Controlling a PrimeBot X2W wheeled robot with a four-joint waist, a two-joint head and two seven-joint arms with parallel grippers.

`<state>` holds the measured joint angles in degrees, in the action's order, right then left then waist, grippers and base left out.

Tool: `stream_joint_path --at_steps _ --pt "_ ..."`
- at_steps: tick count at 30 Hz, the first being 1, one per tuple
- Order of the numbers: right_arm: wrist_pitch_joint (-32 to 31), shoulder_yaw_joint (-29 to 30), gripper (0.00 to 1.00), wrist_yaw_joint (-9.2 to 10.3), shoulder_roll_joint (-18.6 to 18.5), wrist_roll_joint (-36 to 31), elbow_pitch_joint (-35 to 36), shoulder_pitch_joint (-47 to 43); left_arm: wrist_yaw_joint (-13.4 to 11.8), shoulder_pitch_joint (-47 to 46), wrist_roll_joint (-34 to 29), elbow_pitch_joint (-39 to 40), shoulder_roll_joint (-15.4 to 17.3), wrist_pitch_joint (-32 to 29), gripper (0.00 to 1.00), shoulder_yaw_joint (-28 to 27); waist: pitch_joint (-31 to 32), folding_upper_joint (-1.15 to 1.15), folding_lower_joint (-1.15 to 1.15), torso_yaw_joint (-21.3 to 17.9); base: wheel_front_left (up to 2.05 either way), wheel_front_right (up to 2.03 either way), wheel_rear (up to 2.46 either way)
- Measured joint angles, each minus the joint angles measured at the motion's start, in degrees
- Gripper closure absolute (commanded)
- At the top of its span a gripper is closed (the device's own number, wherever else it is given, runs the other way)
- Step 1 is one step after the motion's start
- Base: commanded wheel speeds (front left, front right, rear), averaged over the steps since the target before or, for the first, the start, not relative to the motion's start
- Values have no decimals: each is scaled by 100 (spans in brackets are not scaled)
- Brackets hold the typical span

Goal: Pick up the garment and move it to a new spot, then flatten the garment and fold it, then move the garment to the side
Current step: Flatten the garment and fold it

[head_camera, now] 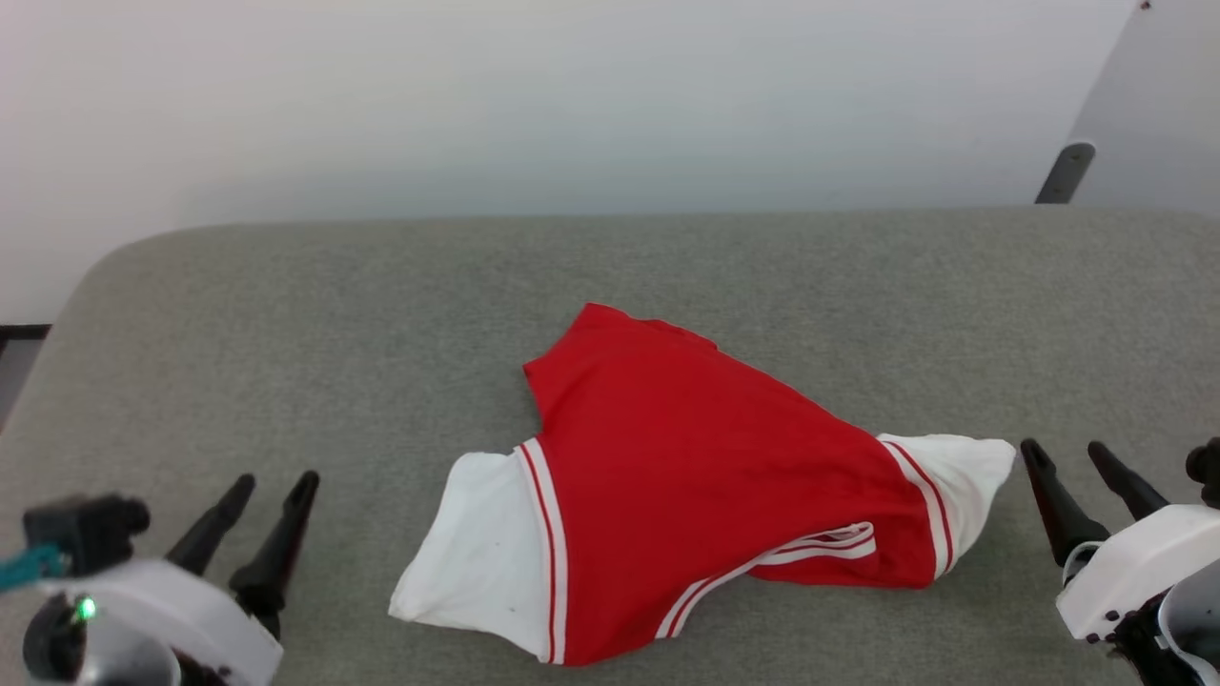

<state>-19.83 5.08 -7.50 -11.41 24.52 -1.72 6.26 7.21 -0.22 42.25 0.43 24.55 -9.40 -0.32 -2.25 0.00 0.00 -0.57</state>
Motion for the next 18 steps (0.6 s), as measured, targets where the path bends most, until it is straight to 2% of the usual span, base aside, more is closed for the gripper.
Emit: stream_joint_path --at_steps 3,6,8,13,18 --pt "320 16 0 0 101 -45 120 -23 -54 -262 283 99 186 -748 0 88 -64 0 0 -79 0 0 0" --pt "598 30 0 0 149 -115 162 -86 -241 -514 631 91 308 -1617 0 203 -135 0 0 -144 0 0 0" --pt "746 40 0 0 199 -149 175 -80 -449 -709 881 48 367 -2206 0 259 -178 0 0 -186 0 0 0" --pt "1094 66 0 0 245 -269 204 -21 -892 -1038 978 -80 588 -3441 0 659 -255 0 0 -296 0 0 0" --pt "1284 82 0 0 322 -389 308 10 -1228 -1220 949 -151 723 -4247 0 992 -323 0 0 -391 0 0 0"
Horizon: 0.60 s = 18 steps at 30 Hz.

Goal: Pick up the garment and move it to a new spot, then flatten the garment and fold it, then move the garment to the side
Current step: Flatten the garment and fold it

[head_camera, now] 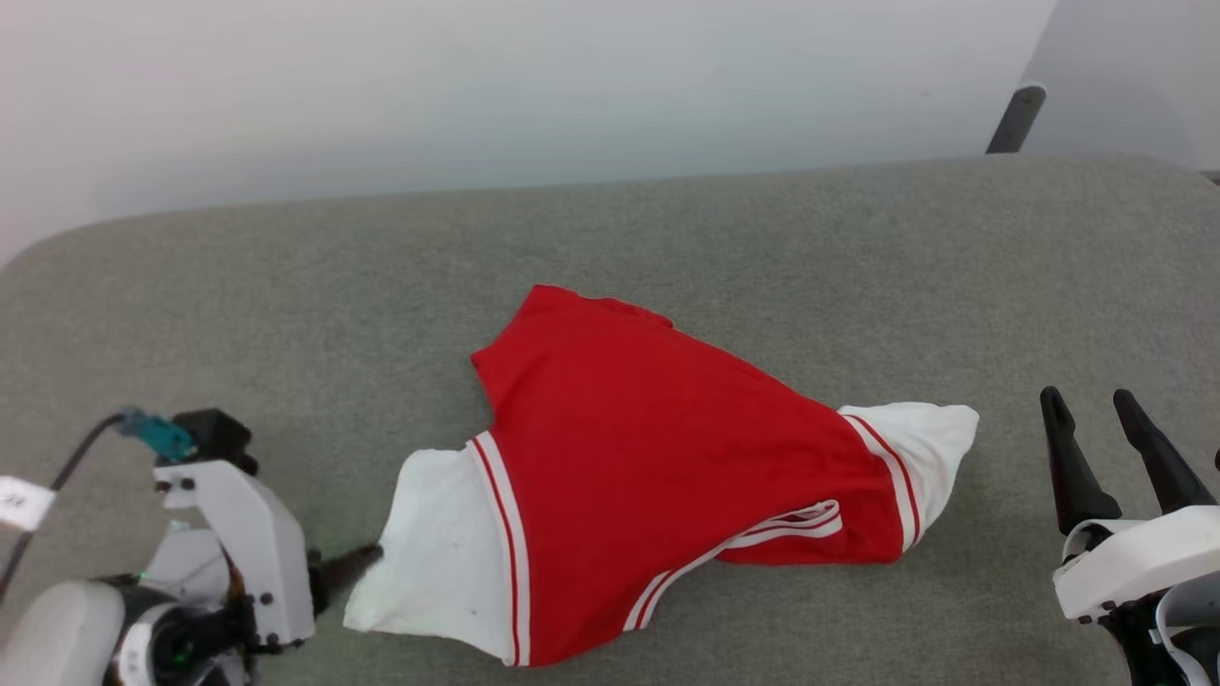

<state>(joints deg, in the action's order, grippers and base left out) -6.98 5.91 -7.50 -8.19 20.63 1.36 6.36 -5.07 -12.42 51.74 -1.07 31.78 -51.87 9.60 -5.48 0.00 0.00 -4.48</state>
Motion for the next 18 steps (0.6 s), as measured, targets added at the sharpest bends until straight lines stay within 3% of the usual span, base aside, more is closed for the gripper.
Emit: stream_joint_path --at_steps 7,18 --pt "66 12 0 0 53 -27 37 7 -211 -112 -82 -194 48 -569 0 315 -138 0 0 -91 0 0 0" --pt "119 20 0 0 79 -30 41 133 -148 -282 -134 -867 -58 -533 0 474 -368 0 0 -166 0 0 0"
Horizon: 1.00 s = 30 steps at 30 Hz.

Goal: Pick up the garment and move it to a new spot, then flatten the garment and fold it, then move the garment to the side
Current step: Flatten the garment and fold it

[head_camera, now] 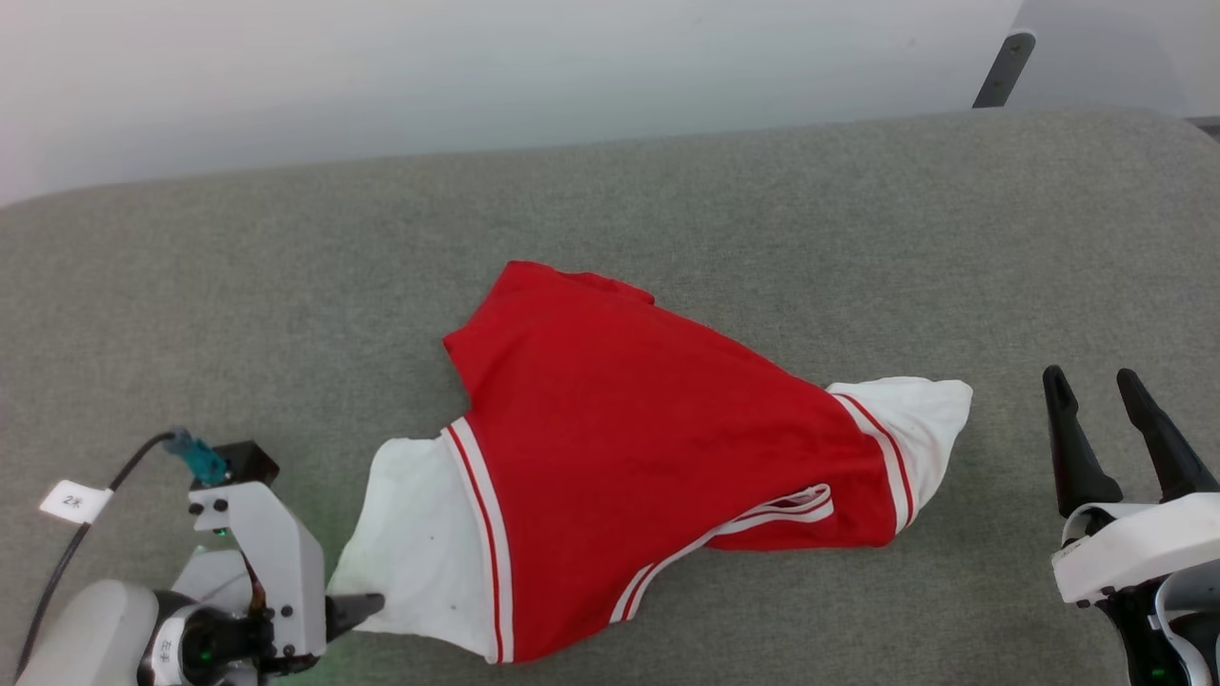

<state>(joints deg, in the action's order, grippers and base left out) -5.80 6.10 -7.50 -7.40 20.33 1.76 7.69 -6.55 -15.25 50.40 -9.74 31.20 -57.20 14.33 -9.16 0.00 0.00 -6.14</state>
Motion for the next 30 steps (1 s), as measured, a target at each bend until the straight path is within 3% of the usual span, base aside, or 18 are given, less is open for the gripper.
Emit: stream_joint_path --at_steps 6,9,15,24,30 --pt "2 -25 0 0 -29 25 -33 118 170 -135 -45 -455 -32 176 0 42 -94 0 0 -13 0 0 0" --pt "-4 -25 0 0 -45 30 -30 122 398 -209 -16 -643 -46 323 100 31 -137 0 0 -9 0 0 0" --pt "-156 -49 0 0 -100 76 -4 203 650 -320 -14 -955 -27 541 100 32 -193 0 0 11 0 0 0" --pt "-659 -132 0 0 -287 200 -13 367 717 -447 -58 -1013 -25 759 100 31 -218 0 0 97 0 0 0" --pt "-1546 -312 0 0 -481 334 -253 578 727 -466 -94 -964 -44 844 100 54 -228 0 0 167 0 0 0"
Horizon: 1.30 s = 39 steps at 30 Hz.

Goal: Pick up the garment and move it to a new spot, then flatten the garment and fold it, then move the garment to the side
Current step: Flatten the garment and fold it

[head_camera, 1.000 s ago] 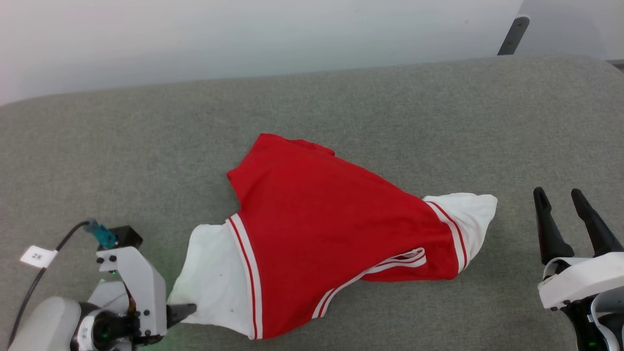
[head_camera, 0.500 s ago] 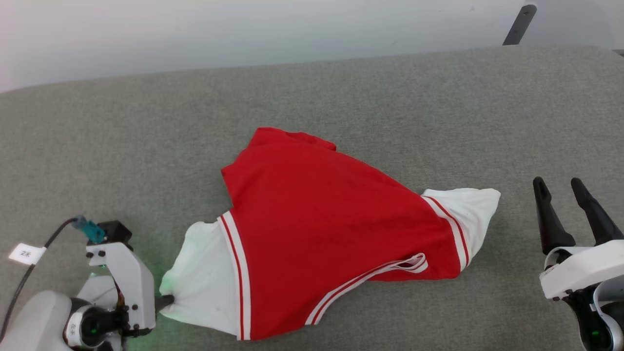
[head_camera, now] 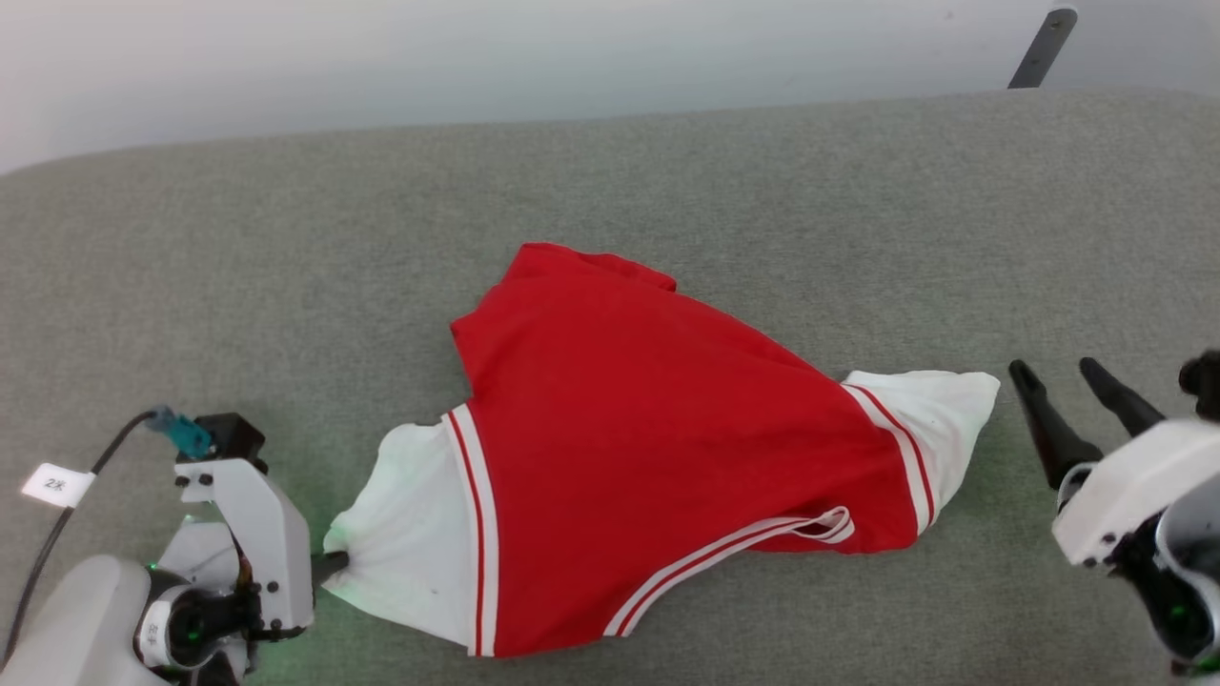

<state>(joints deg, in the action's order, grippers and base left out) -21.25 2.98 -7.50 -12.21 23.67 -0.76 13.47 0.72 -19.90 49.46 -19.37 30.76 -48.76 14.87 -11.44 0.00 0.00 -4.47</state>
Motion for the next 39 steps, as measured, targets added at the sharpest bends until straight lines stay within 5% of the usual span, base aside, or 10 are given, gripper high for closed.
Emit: stream_joint_path --at_steps 15,25,26,27,28,39 --pt "-1770 -285 0 1 -612 267 -1555 1089 4 -202 -58 94 -211 30 100 213 -71 0 0 300 0 0 0" --pt "-2143 -430 0 1 -485 368 -2704 1694 48 -338 -52 143 -286 35 100 265 -248 0 0 455 0 0 0" --pt "-2194 -476 7 0 -498 363 -2796 1761 54 -352 -46 140 -293 37 100 269 -261 0 0 467 0 0 0" --pt "-2220 -512 70 1 -503 367 -2865 1821 56 -366 -46 137 -301 38 100 271 -271 0 0 478 0 0 0" --pt "-2230 -523 100 1 -505 392 -2943 1882 71 -381 -45 127 -307 38 100 275 -280 0 0 487 0 0 0" --pt "-2519 -927 100 1 -694 843 -3130 2340 59 -705 -3 133 -253 -152 100 293 -137 0 0 496 0 0 0"
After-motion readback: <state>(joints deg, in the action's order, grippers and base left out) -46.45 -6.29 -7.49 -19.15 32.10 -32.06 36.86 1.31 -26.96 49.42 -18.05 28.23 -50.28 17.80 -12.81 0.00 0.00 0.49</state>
